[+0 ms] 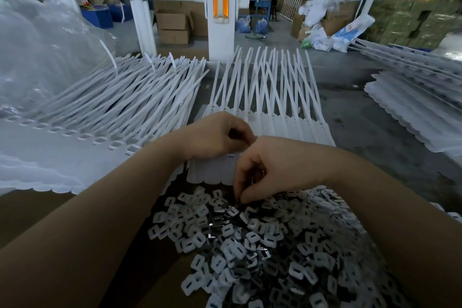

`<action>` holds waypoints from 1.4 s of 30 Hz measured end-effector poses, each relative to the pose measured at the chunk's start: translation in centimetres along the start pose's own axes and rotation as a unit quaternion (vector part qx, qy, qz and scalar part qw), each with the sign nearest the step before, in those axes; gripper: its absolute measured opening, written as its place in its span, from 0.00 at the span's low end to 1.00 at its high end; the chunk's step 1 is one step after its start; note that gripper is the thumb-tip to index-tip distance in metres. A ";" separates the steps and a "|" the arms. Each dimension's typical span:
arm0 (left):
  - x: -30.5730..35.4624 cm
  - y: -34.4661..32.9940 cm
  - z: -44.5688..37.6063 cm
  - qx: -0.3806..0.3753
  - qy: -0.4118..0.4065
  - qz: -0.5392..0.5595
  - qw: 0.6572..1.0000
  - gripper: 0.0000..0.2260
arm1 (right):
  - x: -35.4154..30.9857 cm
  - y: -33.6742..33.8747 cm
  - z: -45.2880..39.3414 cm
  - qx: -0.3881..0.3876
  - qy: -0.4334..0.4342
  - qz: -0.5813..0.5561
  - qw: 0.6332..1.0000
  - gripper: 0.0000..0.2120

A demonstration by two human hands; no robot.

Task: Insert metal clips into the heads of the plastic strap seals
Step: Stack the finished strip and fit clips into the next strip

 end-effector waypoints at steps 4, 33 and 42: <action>0.1 0.0 0.1 -0.001 0.003 0.004 1.000 0.06 | 0.4 0.2 0.2 0.007 -0.003 -0.028 1.000 0.05; 0.3 0.8 0.1 0.058 0.051 0.092 0.993 0.04 | 5.9 4.3 1.8 0.317 -0.162 -0.190 0.915 0.06; 0.4 1.6 0.5 0.106 0.063 0.108 0.987 0.02 | 6.4 4.5 1.7 0.324 -0.180 -0.225 0.901 0.06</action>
Point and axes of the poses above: each hand's wrist, its own z-axis away from the middle knuckle, its own y-axis out of the back of the hand, x = y × z, the point moved 6 cm from there along -z, towards the middle knuckle, and after that the axes turned 6 degrees about z, right-handed, at the moved point
